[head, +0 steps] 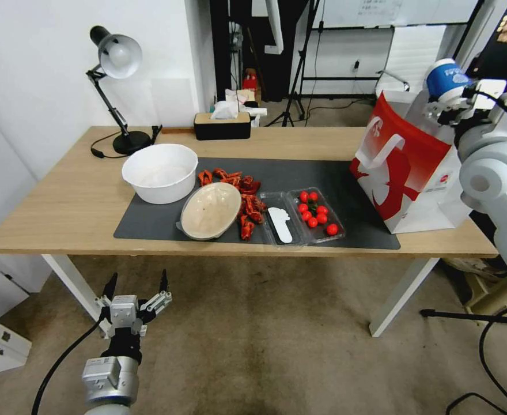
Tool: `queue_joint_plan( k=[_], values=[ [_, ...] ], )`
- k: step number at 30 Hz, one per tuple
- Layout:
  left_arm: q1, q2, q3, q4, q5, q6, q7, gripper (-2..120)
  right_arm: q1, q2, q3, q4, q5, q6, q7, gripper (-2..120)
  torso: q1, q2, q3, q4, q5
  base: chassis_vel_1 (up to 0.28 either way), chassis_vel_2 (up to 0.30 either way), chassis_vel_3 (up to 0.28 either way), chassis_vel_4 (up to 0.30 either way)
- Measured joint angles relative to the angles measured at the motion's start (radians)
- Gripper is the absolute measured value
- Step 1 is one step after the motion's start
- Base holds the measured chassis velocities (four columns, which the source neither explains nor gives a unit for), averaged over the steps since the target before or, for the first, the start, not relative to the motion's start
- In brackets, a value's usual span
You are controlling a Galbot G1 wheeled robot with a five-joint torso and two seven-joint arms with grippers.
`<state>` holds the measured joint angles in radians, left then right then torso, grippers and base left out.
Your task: Pick up the trash from the table and place it into the takeout bag.
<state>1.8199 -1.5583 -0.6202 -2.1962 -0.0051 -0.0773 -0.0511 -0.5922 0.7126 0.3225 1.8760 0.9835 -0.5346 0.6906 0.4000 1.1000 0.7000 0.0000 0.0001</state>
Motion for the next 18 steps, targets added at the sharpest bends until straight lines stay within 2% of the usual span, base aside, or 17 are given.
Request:
queue_joint_plan(
  k=[18],
  values=[
    [0.0, 0.007, 0.0, -0.011, -0.006, -0.002, 0.0, 100, -0.047, -0.005, 0.004, 0.078, 0.002, 0.031, -0.004, 100, 0.0, 0.0, 0.0, 0.0, -0.0002, 0.0, 0.0, 0.0, 0.0]
  ],
)
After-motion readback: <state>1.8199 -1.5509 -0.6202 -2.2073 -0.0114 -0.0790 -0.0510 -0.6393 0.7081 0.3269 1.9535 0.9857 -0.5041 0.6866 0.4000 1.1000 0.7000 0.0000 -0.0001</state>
